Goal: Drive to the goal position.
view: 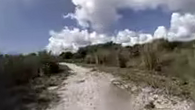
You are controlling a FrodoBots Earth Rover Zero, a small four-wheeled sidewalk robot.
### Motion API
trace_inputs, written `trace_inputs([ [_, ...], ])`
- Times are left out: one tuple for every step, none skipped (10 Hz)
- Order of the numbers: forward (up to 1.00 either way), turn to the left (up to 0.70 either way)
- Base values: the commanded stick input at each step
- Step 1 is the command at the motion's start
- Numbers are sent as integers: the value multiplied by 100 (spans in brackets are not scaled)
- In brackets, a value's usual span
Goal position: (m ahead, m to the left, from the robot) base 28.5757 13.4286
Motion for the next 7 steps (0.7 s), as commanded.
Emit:
trace_inputs([
  [85, 0],
  [85, 0],
  [85, 0],
  [85, 0],
  [85, 9],
  [85, 34],
  [85, 34],
])
